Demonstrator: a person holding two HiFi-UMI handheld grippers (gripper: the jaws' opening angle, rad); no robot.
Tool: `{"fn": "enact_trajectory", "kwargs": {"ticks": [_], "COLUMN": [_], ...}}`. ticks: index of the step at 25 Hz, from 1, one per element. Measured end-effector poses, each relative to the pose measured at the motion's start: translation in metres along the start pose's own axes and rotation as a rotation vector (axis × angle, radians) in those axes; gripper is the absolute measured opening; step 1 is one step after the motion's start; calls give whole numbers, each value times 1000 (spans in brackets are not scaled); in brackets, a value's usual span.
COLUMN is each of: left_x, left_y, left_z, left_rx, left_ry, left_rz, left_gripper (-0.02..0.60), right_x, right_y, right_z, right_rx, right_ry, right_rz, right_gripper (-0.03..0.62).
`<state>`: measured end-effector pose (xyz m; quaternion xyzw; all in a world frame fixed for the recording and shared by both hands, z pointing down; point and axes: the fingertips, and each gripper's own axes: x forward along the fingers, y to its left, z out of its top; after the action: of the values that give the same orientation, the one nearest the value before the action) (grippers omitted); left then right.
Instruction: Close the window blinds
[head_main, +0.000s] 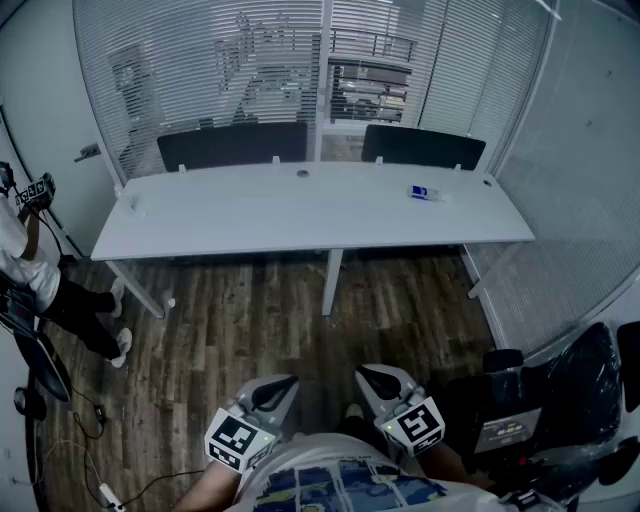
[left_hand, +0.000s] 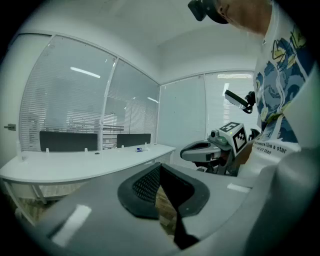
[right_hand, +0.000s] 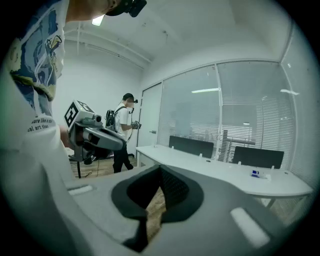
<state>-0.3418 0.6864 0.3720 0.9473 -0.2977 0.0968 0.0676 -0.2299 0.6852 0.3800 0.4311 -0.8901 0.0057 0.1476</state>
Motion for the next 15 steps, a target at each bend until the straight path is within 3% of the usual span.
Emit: {"fn": "enact_trajectory", "kwargs": {"ticks": [6,15], "left_x": [8,61], "left_y": [2,12], "left_z": [1,11], "left_rx": [5,-2], "left_ry": [0,23], "left_rz": [0,15], "left_gripper": [5,5], "right_x": [2,14], "right_y": [-9,-62], "right_z": [-4,-20], "right_rx": [34,29], "right_ry": [-8,23], "right_rz": [0,23], "right_gripper": [3,3]}}
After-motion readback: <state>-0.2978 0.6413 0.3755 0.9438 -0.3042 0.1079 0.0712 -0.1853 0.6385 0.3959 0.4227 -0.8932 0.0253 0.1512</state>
